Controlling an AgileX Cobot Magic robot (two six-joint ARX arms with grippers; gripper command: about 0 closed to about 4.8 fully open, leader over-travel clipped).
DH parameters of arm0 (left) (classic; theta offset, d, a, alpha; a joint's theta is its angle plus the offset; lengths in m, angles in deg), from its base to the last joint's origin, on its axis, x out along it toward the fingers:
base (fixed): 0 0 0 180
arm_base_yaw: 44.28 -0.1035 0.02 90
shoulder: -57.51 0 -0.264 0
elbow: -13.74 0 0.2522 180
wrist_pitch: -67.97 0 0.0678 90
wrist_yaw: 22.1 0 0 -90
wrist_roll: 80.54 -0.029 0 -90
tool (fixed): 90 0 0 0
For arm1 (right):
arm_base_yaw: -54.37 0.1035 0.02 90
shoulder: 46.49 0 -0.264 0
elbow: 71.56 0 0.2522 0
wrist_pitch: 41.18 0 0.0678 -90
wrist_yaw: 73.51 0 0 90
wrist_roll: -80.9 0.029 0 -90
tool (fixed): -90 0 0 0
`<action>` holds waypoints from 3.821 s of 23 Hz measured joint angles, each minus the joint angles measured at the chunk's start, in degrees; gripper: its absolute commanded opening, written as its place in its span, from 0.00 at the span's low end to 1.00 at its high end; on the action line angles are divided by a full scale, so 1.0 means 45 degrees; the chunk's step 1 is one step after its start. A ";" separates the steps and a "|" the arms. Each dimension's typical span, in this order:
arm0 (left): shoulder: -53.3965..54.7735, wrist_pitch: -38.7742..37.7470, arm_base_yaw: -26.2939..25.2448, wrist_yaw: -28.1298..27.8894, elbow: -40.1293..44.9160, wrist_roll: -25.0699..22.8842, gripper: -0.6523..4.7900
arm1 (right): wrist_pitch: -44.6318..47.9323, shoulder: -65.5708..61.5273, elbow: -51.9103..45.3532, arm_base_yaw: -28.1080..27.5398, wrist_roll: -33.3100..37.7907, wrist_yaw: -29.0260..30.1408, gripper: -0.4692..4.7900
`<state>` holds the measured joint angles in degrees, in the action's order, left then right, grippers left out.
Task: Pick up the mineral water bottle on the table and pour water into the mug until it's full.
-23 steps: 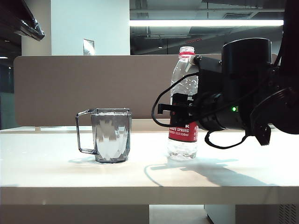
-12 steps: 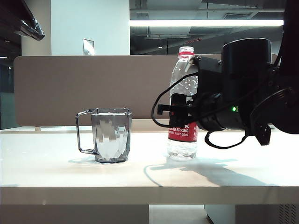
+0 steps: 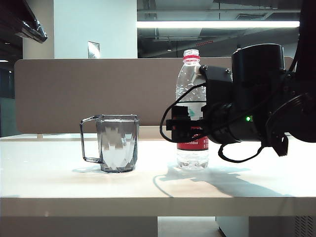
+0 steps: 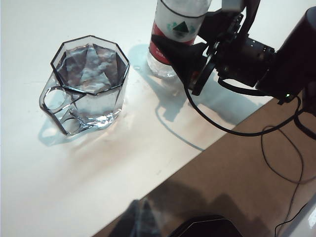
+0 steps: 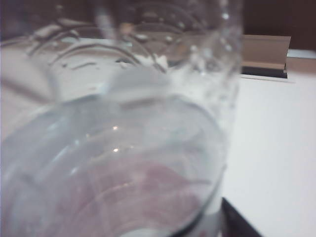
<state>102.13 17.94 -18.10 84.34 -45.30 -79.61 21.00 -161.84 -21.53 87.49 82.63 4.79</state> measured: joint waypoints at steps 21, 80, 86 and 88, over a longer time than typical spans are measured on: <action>0.0005 -0.0010 0.0005 0.0000 0.0000 0.0000 0.11 | -0.0257 0.9029 -0.7980 0.0398 -0.0690 -0.0180 0.47; -0.3405 0.1088 -0.2633 0.0180 0.0942 -0.0282 0.11 | -1.9346 2.5616 -0.7961 -0.5955 0.0578 0.2613 0.08; -0.7271 0.6037 -0.5926 0.0083 0.5440 -0.0583 0.11 | -1.9341 2.5621 -0.7961 -0.5945 0.0573 0.2618 0.08; -0.7883 0.6902 -0.5969 -0.0102 0.6853 -0.0588 0.11 | -1.9341 2.5621 -0.7961 -0.5945 0.0578 0.2618 0.08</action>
<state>66.65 49.00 -44.97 83.89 -14.46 -82.25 -66.03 -46.55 -57.35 60.74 85.23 16.57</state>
